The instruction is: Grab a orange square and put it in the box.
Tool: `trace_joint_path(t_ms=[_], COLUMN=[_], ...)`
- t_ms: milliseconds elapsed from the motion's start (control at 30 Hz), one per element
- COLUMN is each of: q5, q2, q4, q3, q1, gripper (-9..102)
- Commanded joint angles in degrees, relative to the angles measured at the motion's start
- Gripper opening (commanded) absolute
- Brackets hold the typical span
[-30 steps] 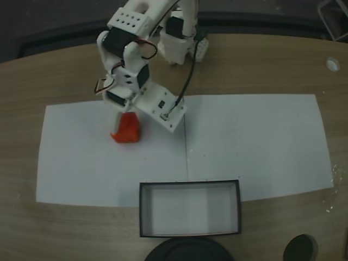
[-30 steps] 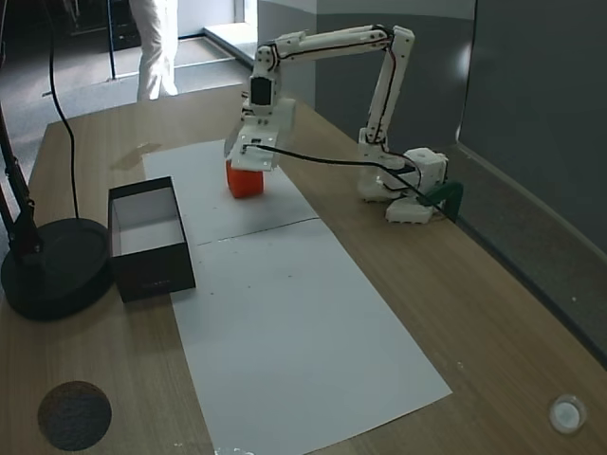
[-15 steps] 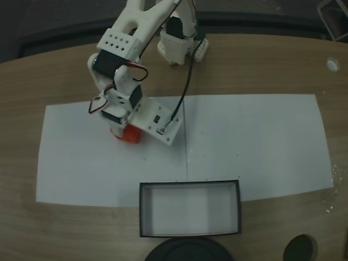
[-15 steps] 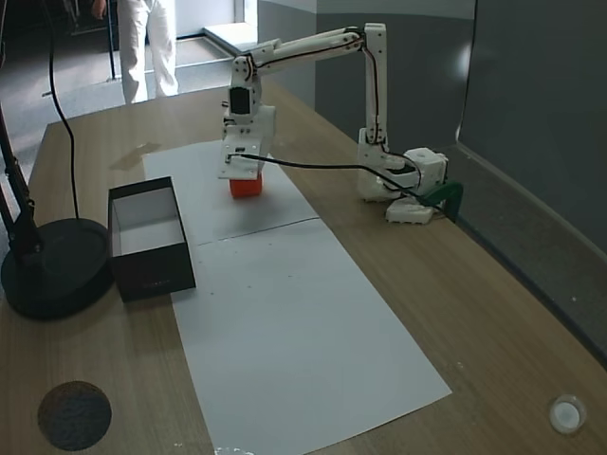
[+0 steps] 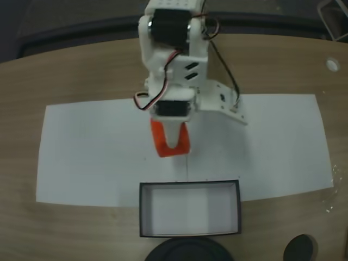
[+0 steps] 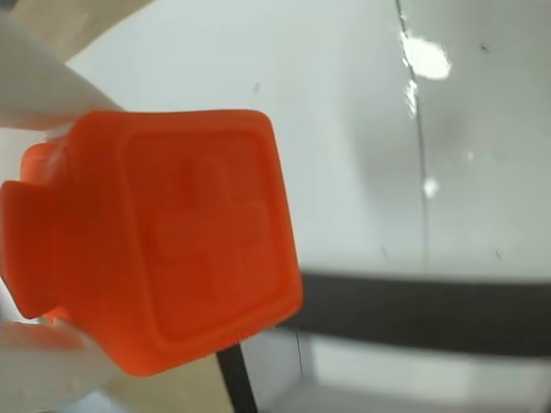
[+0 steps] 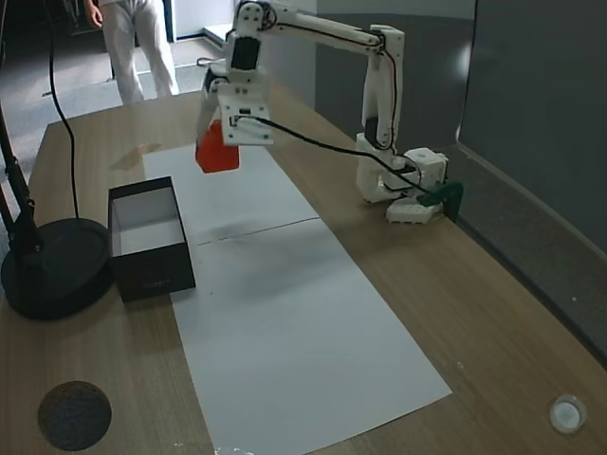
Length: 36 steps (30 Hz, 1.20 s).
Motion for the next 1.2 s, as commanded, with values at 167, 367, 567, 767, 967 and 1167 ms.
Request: trace_joint_path(t_ms=[167,367,567,767,967,1167], q5=[1.3,1.4,1.4,1.7,1.8,2.5], q2=[1.0,-10.7,-21.7,-27.8,-29.1,-26.3], q4=[-4.7,-13.4,-15.9,-17.7,-17.5,-11.1], q3=[-18.2,-18.5,-18.6,-18.6,-18.5,-25.0], q1=[-18.4,-12.7,-5.8,-4.4,-4.7,-4.4], gripper=[7,7,7,8,35,30])
